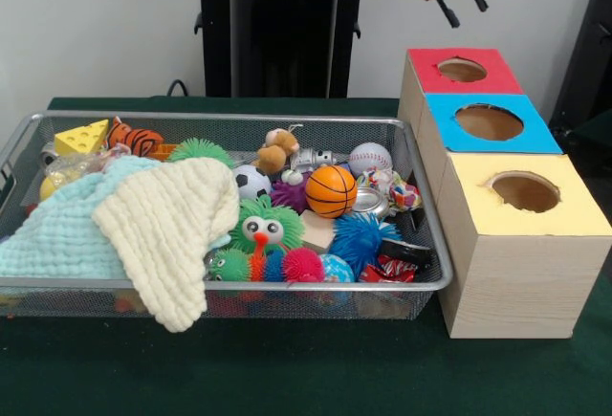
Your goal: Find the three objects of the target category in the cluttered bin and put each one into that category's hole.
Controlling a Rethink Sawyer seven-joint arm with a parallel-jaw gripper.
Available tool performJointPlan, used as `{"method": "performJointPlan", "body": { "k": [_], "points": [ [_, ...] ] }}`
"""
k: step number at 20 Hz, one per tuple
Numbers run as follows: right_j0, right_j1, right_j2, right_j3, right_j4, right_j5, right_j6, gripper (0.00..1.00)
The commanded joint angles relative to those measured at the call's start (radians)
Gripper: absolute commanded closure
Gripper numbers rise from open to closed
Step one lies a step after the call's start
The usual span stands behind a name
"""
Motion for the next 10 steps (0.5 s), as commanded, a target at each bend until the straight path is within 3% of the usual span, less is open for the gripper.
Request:
{"method": "performJointPlan", "body": {
  "k": [1,10],
  "points": [
    [-0.067,0.336,-0.157,0.167,-0.180,0.676,-0.068,0.00],
    [-0.077,0.356,-0.197,0.107,-0.202,0.660,-0.085,0.00]
  ]
}}
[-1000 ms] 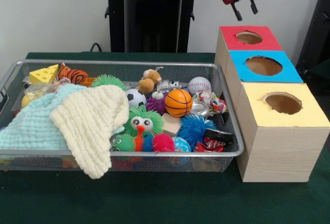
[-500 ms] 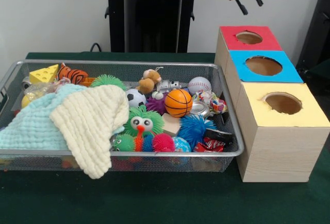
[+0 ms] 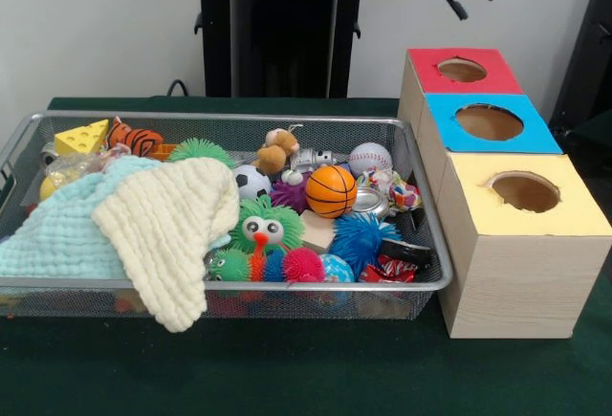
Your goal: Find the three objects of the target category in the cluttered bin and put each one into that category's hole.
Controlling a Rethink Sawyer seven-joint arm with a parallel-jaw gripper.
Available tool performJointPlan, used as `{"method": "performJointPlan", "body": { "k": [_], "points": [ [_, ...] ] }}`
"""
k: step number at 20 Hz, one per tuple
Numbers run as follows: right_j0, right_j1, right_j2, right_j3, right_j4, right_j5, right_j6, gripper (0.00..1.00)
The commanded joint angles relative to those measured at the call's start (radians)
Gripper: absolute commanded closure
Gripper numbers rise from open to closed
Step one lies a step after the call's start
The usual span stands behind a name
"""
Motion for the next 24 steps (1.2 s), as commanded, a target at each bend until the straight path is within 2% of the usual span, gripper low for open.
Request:
{"method": "performJointPlan", "body": {
  "k": [1,3,11,24],
  "points": [
    [-0.038,0.355,-0.126,0.123,-0.143,0.765,-0.086,0.00],
    [-0.031,0.359,-0.141,0.113,-0.133,0.755,-0.090,0.00],
    [-0.012,0.394,-0.179,0.042,-0.192,0.711,-0.081,0.00],
    [0.036,0.491,-0.263,-0.075,-0.251,0.570,-0.085,0.00]
  ]
}}
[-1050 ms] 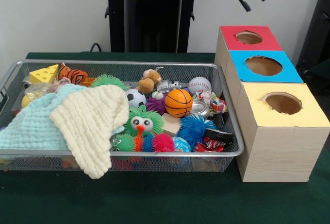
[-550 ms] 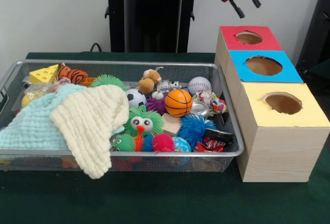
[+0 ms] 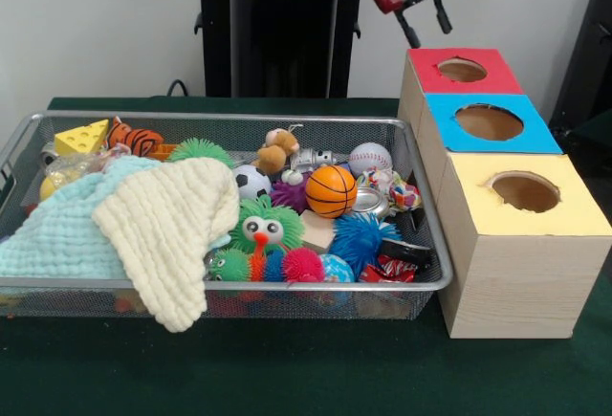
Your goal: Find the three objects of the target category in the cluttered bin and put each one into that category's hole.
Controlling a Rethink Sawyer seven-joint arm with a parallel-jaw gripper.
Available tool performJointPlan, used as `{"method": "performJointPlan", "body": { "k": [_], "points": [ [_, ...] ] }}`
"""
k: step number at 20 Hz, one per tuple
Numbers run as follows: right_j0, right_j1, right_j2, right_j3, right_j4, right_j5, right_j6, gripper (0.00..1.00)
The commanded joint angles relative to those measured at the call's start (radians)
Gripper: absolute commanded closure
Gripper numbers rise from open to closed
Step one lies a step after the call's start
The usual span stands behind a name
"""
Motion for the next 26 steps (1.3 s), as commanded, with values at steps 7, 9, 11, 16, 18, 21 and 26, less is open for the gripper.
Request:
{"method": "performJointPlan", "body": {
  "k": [7,9,11,16,18,21,26],
  "points": [
    [0.011,0.373,0.068,0.039,-0.282,0.478,-0.072,0.00],
    [0.007,0.357,0.068,0.029,-0.306,0.503,-0.055,0.00],
    [-0.003,0.344,0.068,0.011,-0.335,0.528,-0.038,0.00],
    [-0.032,0.297,0.070,-0.044,-0.408,0.599,0.005,0.00],
    [-0.050,0.265,0.076,-0.061,-0.460,0.638,0.042,0.00],
    [-0.081,0.202,0.090,-0.079,-0.547,0.709,0.122,0.00],
    [-0.123,0.126,0.138,-0.108,-0.683,0.814,0.241,0.00]
  ]
}}
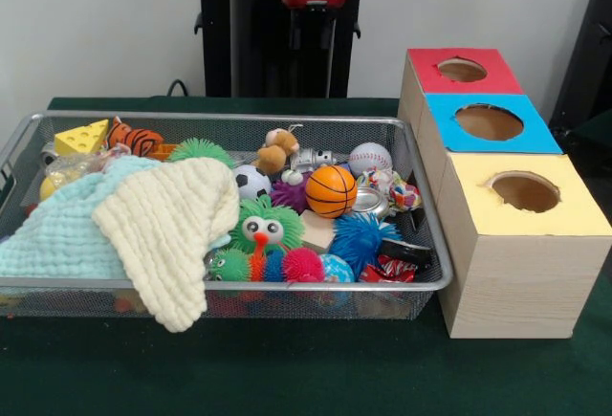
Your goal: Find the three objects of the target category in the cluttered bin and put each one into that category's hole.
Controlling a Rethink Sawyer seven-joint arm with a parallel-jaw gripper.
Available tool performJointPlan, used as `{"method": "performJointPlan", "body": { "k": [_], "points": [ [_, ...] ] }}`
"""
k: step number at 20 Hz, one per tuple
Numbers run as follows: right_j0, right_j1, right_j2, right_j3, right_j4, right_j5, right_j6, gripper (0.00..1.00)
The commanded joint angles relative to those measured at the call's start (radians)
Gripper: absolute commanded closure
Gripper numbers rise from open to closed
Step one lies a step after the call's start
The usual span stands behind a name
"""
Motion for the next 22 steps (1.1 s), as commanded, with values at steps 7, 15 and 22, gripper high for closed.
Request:
{"method": "performJointPlan", "body": {
  "k": [7,15,22],
  "points": [
    [-0.155,0.040,0.275,0.165,-0.102,0.231,0.001,0.00],
    [-0.084,0.262,0.225,0.283,0.135,-0.090,-0.148,0.00],
    [0.017,0.394,0.225,0.339,0.234,-0.262,-0.089,0.00]
  ]
}}
